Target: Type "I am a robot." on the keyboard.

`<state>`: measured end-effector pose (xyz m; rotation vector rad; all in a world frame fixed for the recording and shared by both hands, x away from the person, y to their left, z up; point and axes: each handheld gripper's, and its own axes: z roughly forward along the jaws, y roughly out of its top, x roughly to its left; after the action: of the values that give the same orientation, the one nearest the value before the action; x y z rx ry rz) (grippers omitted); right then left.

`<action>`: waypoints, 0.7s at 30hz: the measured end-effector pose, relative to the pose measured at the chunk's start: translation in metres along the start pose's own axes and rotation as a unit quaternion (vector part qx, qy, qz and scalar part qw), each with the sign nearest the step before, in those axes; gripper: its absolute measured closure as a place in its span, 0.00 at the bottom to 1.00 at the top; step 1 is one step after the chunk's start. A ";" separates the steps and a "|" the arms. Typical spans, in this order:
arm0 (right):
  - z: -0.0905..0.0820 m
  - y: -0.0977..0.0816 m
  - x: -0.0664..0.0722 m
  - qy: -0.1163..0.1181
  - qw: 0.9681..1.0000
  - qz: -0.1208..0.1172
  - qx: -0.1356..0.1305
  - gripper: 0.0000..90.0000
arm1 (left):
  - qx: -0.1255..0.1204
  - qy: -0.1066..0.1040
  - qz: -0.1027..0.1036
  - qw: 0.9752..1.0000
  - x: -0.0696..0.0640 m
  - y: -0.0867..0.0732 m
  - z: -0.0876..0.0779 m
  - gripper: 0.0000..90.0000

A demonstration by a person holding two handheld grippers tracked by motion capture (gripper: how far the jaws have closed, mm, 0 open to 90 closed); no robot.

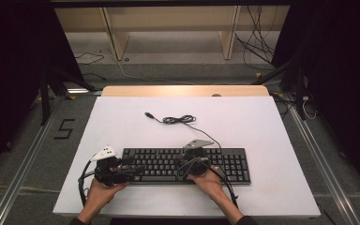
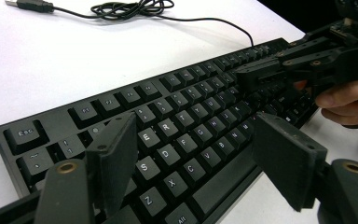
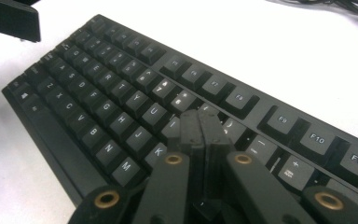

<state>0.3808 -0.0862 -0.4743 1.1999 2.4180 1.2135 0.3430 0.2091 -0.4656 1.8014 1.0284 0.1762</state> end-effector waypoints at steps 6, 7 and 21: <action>0.004 0.001 -0.001 -0.005 1.000 0.000 0.002 1.00 | -0.001 0.001 0.002 1.000 0.000 0.000 0.000 0.34; 0.005 0.001 -0.001 -0.006 1.000 -0.001 0.003 1.00 | -0.001 0.001 0.002 1.000 0.000 0.000 0.000 0.34; 0.009 -0.001 0.000 -0.015 1.000 -0.009 0.011 1.00 | -0.004 0.003 0.002 1.000 0.001 0.000 -0.001 0.34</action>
<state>0.3848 -0.0813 -0.4815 1.1910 2.4215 1.1590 0.3428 0.2105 -0.4654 1.7966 1.0264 0.1887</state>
